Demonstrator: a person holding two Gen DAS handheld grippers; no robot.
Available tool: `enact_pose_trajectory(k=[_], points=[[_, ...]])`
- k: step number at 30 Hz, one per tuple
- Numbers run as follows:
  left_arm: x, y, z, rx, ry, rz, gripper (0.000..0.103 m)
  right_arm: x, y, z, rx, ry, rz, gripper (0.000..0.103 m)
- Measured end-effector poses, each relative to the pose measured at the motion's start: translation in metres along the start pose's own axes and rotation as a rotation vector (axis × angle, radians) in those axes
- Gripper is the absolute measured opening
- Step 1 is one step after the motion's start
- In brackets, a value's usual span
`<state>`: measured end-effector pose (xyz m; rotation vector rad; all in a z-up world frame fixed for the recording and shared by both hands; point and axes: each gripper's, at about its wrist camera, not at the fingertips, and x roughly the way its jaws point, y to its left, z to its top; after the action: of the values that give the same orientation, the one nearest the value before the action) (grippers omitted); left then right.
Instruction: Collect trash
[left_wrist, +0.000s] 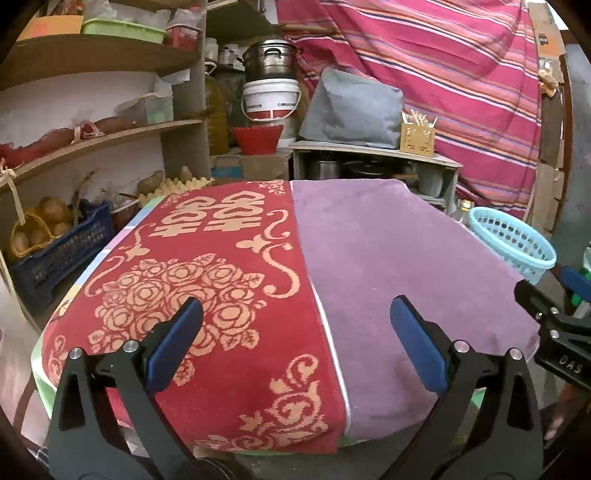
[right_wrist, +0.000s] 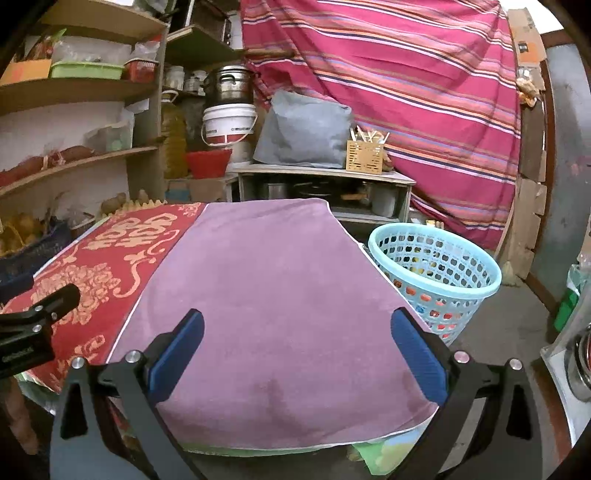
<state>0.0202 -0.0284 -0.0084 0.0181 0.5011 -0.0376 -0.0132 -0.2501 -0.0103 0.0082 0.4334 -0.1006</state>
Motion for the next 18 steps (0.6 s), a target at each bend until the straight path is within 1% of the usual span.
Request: enact_pose_trajectory(k=[5,8,18], points=[[0.0,-0.003,0.004,-0.001,-0.008,-0.002,0.098,-0.003,-0.005,0.007,-0.005,-0.006,-0.04,0.099],[0.0,-0.004,0.005,0.001,-0.01,-0.005,0.098,-0.003,-0.008,0.009,0.004,0.0,-0.043,0.099],[0.0,-0.021,0.009,0.052,-0.036,-0.017,0.098,-0.003,-0.015,0.011,0.015,-0.001,-0.071,0.099]])
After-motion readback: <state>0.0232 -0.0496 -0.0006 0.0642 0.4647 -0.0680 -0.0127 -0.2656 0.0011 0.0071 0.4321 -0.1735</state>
